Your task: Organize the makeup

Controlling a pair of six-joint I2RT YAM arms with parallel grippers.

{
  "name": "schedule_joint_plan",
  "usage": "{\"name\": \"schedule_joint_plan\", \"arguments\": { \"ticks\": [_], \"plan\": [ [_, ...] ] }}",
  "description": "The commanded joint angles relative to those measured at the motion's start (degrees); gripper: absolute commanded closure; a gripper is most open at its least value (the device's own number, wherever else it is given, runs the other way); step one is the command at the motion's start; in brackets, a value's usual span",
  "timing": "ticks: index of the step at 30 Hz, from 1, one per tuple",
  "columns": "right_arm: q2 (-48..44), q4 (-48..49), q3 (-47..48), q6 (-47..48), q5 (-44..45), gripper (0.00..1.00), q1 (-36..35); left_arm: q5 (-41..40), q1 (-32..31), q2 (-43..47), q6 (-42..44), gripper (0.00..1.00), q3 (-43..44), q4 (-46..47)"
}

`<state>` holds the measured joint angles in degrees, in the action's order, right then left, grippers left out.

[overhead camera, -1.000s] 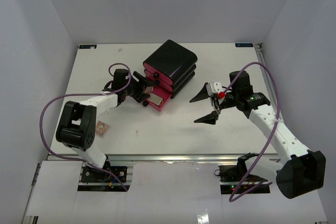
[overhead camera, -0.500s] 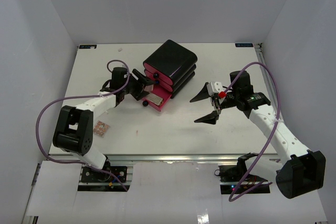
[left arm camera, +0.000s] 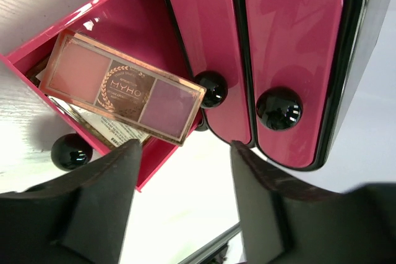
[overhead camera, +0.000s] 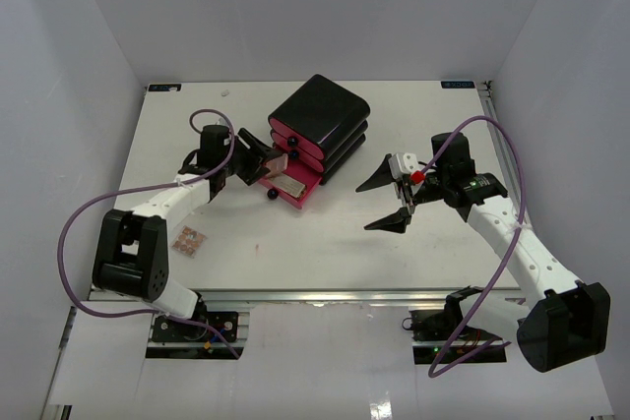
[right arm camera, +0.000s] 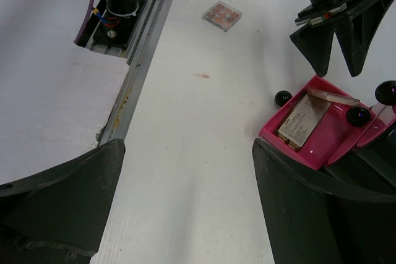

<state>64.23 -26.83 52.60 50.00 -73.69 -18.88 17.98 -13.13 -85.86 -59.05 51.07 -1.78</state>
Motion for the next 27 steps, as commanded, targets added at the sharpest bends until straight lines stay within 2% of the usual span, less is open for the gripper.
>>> {"name": "schedule_joint_plan", "arguments": {
  "ticks": [1, 8, 18, 27],
  "plan": [
    [0.48, 1.25, -0.71, 0.73, -1.91, 0.1, 0.19, 1.31, 0.0, 2.78, 3.71, 0.42, 0.01, 0.02],
    [0.99, 1.25, -0.66, 0.63, -1.63, 0.1, 0.25, 4.69, -2.0, 0.08, 9.03, 0.57, 1.66, -0.07],
    [1.86, 1.25, -0.74, 0.63, -1.72, 0.1, 0.32, 2.01, -3.56, -2.09, 10.27, 0.57, 0.0, -0.86],
    [1.87, 1.25, -0.74, 0.55, -1.8, 0.1, 0.84, 1.2, -3.66, -7.11, 11.4, 0.56, 2.18, -0.94]
  ]
}}
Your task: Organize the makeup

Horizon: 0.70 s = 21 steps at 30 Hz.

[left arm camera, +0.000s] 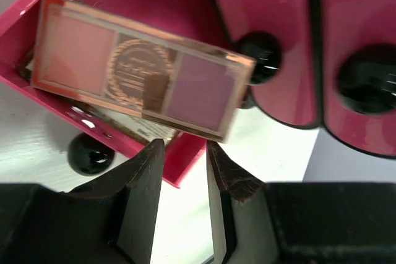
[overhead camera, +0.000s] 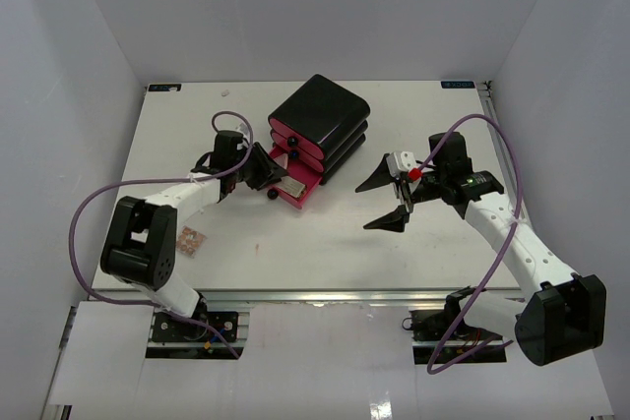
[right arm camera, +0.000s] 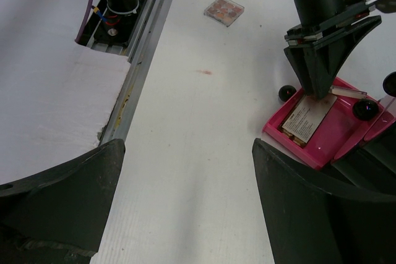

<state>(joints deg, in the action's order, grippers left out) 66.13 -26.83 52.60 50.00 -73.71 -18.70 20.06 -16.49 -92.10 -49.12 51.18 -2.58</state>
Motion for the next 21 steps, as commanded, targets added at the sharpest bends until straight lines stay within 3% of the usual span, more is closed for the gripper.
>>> {"name": "schedule_joint_plan", "arguments": {
  "ticks": [1, 14, 21],
  "plan": [
    [-0.07, 1.25, -0.74, 0.51, -1.82, 0.1, 0.72, -1.07, -0.3, -0.96, 1.78, 0.56, 2.08, -0.41],
    [-0.05, 1.25, -0.66, 0.38, -2.28, 0.1, 0.76, -2.8, -0.38, 2.86, 4.72, 0.56, -0.84, -3.82],
    [-0.06, 1.25, -0.74, 0.39, -2.18, 0.1, 0.84, -1.87, -0.36, 4.58, 5.85, 0.55, 2.18, -3.9]
  ]
}}
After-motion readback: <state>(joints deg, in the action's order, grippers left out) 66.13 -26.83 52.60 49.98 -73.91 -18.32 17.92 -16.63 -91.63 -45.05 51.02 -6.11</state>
